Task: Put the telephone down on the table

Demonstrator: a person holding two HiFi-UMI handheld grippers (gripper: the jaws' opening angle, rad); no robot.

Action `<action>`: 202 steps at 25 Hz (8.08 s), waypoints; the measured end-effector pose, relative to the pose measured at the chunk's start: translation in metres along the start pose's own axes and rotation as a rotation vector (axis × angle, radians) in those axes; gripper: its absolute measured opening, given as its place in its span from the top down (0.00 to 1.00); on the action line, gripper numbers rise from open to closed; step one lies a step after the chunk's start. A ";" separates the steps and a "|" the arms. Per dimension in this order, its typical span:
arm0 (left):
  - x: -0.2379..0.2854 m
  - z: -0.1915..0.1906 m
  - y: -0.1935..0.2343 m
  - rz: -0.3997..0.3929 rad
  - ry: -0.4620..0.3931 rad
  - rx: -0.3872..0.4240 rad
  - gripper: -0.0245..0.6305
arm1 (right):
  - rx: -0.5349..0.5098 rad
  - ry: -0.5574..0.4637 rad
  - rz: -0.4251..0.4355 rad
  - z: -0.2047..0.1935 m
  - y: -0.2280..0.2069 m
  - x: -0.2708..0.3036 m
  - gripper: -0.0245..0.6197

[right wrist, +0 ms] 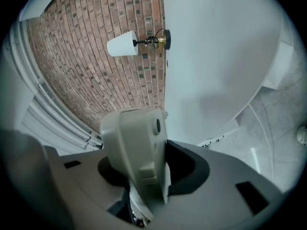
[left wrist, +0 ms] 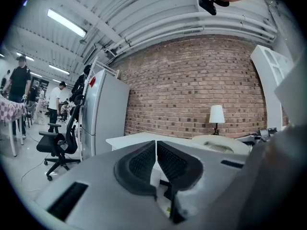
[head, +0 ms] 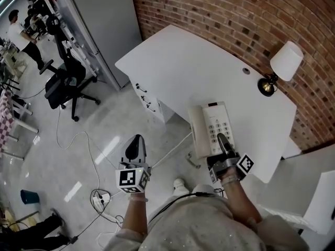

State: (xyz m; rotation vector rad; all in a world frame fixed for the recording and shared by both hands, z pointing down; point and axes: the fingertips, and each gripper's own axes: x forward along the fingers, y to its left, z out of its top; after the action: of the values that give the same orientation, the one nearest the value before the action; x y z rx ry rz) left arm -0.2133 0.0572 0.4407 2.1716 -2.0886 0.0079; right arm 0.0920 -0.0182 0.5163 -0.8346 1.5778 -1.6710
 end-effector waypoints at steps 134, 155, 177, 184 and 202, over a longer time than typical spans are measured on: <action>0.303 -0.050 -0.071 -0.253 0.210 -0.092 0.94 | -0.400 0.092 -0.578 0.109 -0.080 0.276 0.30; 0.353 -0.065 -0.102 -0.474 0.291 -0.090 0.94 | -0.735 0.407 -0.654 0.088 -0.092 0.267 0.21; 0.359 -0.068 -0.106 -0.471 0.324 -0.040 0.95 | -0.888 0.901 -0.338 0.075 -0.089 0.233 0.34; 0.362 -0.066 -0.105 -0.454 0.317 -0.034 0.95 | -1.009 0.986 -0.330 0.073 -0.093 0.224 0.37; 0.365 -0.067 -0.104 -0.422 0.319 -0.014 0.95 | -1.439 1.145 -0.565 0.099 -0.113 0.198 0.78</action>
State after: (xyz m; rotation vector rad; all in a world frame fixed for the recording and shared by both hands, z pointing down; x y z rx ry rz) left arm -0.0883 -0.2955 0.5320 2.3710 -1.4368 0.2764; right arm 0.0568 -0.2341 0.6342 -1.0314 3.8001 -1.0721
